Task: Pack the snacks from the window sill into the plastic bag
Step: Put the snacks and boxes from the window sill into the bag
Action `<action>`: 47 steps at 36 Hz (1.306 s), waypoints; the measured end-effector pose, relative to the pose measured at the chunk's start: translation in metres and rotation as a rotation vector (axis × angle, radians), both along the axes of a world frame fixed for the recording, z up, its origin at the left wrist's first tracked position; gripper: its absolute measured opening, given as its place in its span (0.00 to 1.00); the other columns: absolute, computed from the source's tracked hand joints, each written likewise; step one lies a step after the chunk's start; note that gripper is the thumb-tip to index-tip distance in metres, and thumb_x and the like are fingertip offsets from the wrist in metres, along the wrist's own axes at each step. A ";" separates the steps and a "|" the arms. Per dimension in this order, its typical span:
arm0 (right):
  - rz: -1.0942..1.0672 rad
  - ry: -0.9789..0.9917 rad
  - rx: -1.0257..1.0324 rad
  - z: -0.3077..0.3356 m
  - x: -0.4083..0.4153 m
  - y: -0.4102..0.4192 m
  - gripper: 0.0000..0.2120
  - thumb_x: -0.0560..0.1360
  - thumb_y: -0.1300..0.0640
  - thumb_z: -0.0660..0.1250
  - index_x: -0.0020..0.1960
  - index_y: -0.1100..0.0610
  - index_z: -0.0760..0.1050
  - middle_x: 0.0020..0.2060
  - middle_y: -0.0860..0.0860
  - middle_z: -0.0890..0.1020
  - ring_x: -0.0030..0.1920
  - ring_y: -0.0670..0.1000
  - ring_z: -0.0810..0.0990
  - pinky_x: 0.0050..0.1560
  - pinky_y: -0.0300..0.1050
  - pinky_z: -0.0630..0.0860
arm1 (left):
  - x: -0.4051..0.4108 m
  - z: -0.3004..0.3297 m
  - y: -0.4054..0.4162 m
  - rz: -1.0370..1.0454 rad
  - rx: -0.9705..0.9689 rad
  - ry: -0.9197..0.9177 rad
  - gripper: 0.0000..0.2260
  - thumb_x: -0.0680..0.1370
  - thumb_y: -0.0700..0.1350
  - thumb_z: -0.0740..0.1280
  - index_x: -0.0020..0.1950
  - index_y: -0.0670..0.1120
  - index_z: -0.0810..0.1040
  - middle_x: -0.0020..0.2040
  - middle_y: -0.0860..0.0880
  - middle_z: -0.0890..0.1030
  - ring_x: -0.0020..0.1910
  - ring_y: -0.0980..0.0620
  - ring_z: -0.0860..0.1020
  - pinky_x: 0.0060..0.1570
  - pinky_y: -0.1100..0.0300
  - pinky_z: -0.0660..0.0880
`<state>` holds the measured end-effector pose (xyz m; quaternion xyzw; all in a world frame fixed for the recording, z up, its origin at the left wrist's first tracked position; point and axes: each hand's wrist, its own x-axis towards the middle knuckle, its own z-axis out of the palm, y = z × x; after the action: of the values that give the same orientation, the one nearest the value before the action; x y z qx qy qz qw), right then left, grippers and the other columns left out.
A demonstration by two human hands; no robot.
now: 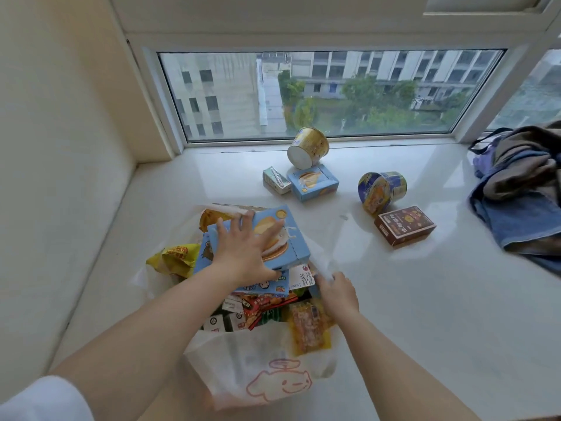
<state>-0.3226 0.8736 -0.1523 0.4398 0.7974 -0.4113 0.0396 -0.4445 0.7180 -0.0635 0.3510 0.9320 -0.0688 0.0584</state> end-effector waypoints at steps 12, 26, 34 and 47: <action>0.721 -0.092 0.561 -0.006 0.048 -0.008 0.20 0.72 0.42 0.64 0.58 0.54 0.72 0.57 0.48 0.69 0.56 0.52 0.68 0.53 0.43 0.68 | 0.003 -0.005 0.018 0.045 -0.053 -0.030 0.43 0.68 0.71 0.61 0.75 0.64 0.40 0.76 0.41 0.44 0.74 0.35 0.45 0.69 0.33 0.43; 0.746 0.261 0.757 -0.001 0.012 -0.014 0.15 0.52 0.60 0.82 0.29 0.55 0.76 0.29 0.48 0.77 0.27 0.50 0.75 0.21 0.36 0.67 | 0.005 -0.010 -0.005 0.150 0.030 -0.092 0.43 0.68 0.72 0.60 0.74 0.65 0.39 0.76 0.42 0.43 0.74 0.35 0.43 0.70 0.35 0.41; 0.766 0.139 0.810 -0.015 0.028 -0.025 0.17 0.51 0.53 0.82 0.32 0.52 0.76 0.28 0.46 0.75 0.17 0.48 0.70 0.15 0.36 0.58 | 0.006 -0.012 -0.003 0.164 0.035 -0.093 0.43 0.68 0.72 0.60 0.74 0.65 0.39 0.76 0.43 0.44 0.74 0.35 0.43 0.70 0.35 0.41; 0.996 -0.041 0.910 -0.008 0.040 -0.010 0.19 0.48 0.57 0.81 0.24 0.53 0.69 0.16 0.47 0.70 0.13 0.49 0.68 0.21 0.33 0.50 | 0.004 -0.014 0.001 0.169 0.034 -0.072 0.43 0.68 0.73 0.60 0.74 0.65 0.39 0.76 0.42 0.44 0.74 0.35 0.44 0.69 0.34 0.42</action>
<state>-0.2822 0.8635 -0.1606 0.0002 0.9979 0.0412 0.0505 -0.4401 0.7194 -0.0779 0.2744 0.9566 -0.0353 0.0917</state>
